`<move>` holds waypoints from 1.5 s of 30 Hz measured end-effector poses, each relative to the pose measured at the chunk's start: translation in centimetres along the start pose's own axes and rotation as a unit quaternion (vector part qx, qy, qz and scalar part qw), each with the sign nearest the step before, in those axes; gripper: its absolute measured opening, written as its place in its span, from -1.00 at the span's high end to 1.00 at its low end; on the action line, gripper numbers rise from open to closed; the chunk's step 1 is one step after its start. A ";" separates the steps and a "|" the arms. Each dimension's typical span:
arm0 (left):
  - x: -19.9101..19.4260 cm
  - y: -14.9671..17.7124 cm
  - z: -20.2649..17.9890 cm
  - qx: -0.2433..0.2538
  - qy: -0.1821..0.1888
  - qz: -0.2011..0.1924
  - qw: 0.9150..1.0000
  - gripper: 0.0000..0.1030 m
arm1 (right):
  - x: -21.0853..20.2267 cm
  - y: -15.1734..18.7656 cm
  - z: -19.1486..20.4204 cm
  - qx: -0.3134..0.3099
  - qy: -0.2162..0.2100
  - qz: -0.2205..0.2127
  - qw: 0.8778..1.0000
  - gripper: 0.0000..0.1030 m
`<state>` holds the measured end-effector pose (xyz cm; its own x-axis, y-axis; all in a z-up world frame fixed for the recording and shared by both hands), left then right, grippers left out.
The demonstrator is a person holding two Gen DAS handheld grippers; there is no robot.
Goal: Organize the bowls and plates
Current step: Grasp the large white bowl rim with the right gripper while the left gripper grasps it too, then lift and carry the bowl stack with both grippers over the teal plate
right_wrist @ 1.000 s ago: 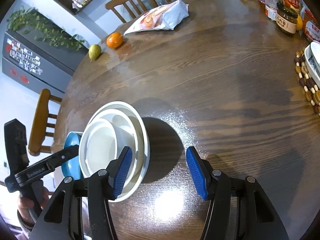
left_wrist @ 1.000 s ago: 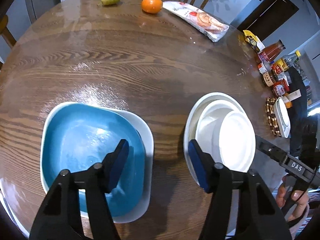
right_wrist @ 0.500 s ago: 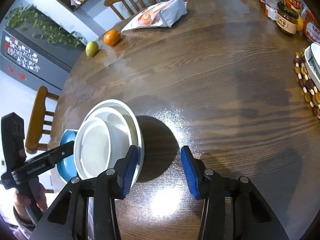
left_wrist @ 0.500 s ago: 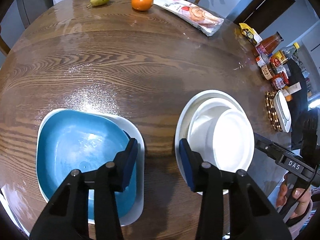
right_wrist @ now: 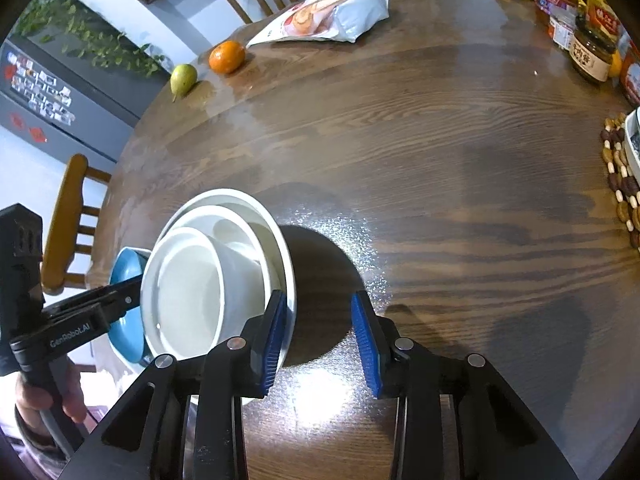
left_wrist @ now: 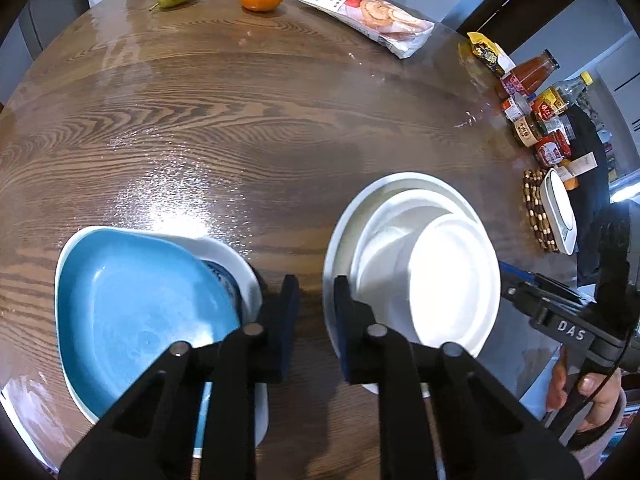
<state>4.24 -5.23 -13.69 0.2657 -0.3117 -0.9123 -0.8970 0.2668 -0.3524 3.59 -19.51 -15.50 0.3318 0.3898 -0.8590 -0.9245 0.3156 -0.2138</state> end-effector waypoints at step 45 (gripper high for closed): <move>-2.7 0.2 -1.5 0.035 -0.110 -0.076 0.990 0.98 | -2.9 1.2 3.4 -0.031 -0.006 -0.068 0.997 0.82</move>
<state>2.78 -5.68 -11.00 0.4727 -0.1498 -0.8684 -0.8165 0.2962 -0.4955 2.22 -17.29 -11.70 0.4565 0.3579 -0.8146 -0.8807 0.3120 -0.3565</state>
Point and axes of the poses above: each gripper's, at about its wrist camera, not at the fingertips, and x roughly the way its jaws point, z to its left, y to its underside, the point moved 7 cm from there along x, roughly the way its jaws point, and after that the axes turned 15 degrees about x, right-handed, at the moved point
